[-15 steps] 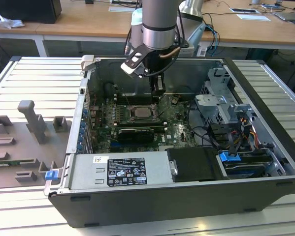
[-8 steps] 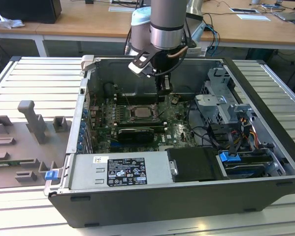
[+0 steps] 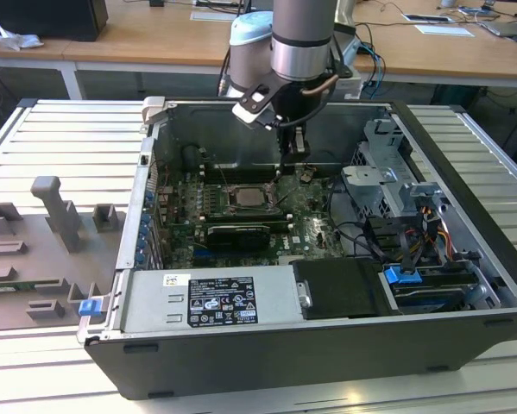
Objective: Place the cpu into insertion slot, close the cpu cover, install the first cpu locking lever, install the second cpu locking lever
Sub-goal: 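Close the cpu cover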
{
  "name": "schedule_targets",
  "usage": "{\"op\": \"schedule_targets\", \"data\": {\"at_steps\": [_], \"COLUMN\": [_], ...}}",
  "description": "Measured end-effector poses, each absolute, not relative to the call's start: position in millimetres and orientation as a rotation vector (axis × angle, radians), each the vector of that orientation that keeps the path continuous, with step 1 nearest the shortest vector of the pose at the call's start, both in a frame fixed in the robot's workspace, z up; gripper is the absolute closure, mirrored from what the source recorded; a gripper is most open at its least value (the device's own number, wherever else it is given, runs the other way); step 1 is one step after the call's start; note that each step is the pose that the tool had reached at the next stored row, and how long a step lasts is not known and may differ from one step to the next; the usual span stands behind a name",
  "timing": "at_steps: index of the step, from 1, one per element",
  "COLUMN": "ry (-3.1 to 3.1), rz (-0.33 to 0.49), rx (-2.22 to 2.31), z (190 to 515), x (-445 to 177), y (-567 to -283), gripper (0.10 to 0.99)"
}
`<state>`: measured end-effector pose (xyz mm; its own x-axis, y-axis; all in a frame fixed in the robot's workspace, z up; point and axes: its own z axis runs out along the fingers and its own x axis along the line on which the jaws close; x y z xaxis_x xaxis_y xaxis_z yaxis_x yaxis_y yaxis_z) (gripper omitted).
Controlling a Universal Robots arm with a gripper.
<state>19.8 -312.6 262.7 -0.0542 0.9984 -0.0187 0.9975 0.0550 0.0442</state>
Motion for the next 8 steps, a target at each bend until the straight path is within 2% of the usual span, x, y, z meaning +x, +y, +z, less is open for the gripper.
{"op": "schedule_targets", "data": {"at_steps": [8], "ry": [2.253], "rz": [0.022], "rx": [2.133], "z": [263.1], "x": [35.9], "y": [-312.6], "gripper": [0.980]}}
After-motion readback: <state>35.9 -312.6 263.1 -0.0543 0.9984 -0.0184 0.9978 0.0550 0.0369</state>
